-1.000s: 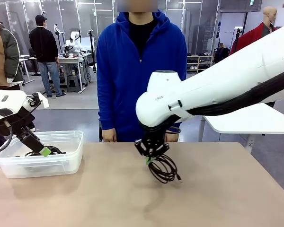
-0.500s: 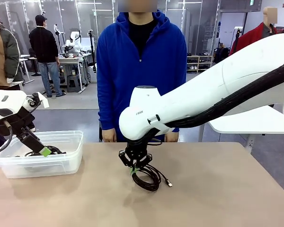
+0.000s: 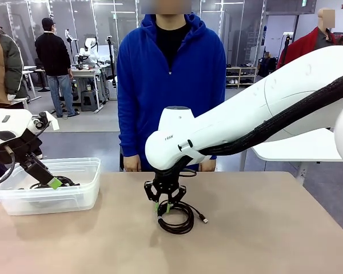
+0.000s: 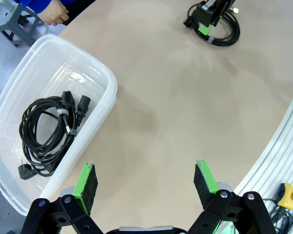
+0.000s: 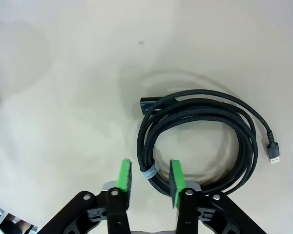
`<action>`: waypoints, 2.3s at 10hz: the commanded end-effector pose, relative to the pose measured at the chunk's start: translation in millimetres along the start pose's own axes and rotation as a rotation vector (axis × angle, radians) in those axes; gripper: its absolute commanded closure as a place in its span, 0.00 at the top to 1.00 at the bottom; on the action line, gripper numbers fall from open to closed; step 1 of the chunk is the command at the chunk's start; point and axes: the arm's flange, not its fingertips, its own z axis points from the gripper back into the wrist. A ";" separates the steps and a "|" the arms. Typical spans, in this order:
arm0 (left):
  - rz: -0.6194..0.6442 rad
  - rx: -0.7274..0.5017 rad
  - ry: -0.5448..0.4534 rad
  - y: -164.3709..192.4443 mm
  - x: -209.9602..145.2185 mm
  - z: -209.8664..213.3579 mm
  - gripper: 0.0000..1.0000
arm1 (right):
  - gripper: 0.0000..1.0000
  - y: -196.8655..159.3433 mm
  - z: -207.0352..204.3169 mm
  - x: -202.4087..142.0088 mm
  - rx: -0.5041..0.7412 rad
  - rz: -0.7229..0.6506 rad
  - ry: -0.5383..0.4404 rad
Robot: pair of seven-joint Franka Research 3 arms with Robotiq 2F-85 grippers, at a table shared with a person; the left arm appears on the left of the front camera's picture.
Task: Organize and store the cables.
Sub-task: Place the USB Extension Cable into the Organizing box.
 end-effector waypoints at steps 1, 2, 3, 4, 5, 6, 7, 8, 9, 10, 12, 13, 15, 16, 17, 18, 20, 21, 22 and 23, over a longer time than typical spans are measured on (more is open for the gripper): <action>0.000 0.000 -0.001 0.2 -0.1 0.5 1.00 | 0.56 -1.4 7.5 -5.5 0.008 -0.021 -0.006; 0.000 0.000 -0.001 0.2 -0.1 0.5 1.00 | 1.00 -6.0 10.9 -7.3 0.015 -0.019 -0.005; 0.000 0.000 -0.001 0.2 -0.1 0.5 1.00 | 0.87 -11.8 17.4 -11.4 0.025 -0.005 -0.004; 0.000 0.000 -0.001 0.2 -0.1 0.5 1.00 | 1.00 -18.2 23.1 -18.7 0.015 0.034 -0.004; 0.000 0.000 -0.001 0.2 -0.1 0.5 1.00 | 1.00 -29.4 36.3 -28.4 0.018 0.097 -0.009; 0.000 0.000 -0.001 0.2 -0.1 0.5 1.00 | 1.00 -46.1 55.6 -39.2 0.027 0.173 -0.003; 0.000 0.000 -0.001 0.2 -0.1 0.5 1.00 | 1.00 -63.0 71.1 -45.1 0.032 0.233 -0.014; 0.000 0.000 -0.001 0.2 -0.1 0.5 1.00 | 1.00 -85.6 91.2 -48.3 0.053 0.287 -0.029; 0.000 0.000 -0.001 0.2 -0.1 0.5 1.00 | 1.00 -102.7 101.3 -52.0 0.054 0.349 -0.049; 0.000 0.000 -0.001 0.2 -0.1 0.5 1.00 | 1.00 -122.7 114.1 -59.9 0.051 0.438 -0.067; 0.000 0.000 0.000 0.1 -0.1 0.1 1.00 | 1.00 -165.3 152.7 -81.2 0.102 0.605 -0.055; -0.007 -0.037 0.040 -2.7 11.8 -5.8 1.00 | 1.00 -185.0 167.4 -92.0 0.115 0.672 -0.052; 0.013 -0.048 0.072 -17.6 36.3 -18.1 1.00 | 1.00 -228.6 199.7 -106.8 0.155 0.764 -0.040; 0.037 -0.061 0.091 -25.4 45.6 -20.6 1.00 | 1.00 -255.6 215.7 -116.6 0.213 0.793 -0.034; -0.032 -0.074 0.060 -37.2 53.2 -23.2 1.00 | 1.00 -280.9 224.6 -126.6 0.244 0.865 -0.022; -0.114 -0.077 0.030 -46.6 61.8 -26.5 1.00 | 1.00 -304.2 235.9 -138.8 0.290 0.930 -0.034; -0.214 -0.127 -0.002 -60.8 75.8 -36.1 1.00 | 1.00 -353.2 264.9 -171.8 0.363 1.010 -0.136; -0.226 -0.131 -0.019 -64.4 84.8 -45.8 1.00 | 1.00 -377.8 278.3 -186.0 0.408 1.044 -0.186; -0.236 -0.150 -0.052 -70.7 97.0 -56.9 1.00 | 1.00 -400.7 287.1 -198.3 0.454 1.071 -0.223; -0.221 -0.185 -0.079 -76.8 109.8 -69.5 1.00 | 1.00 -418.5 292.8 -206.9 0.485 1.085 -0.244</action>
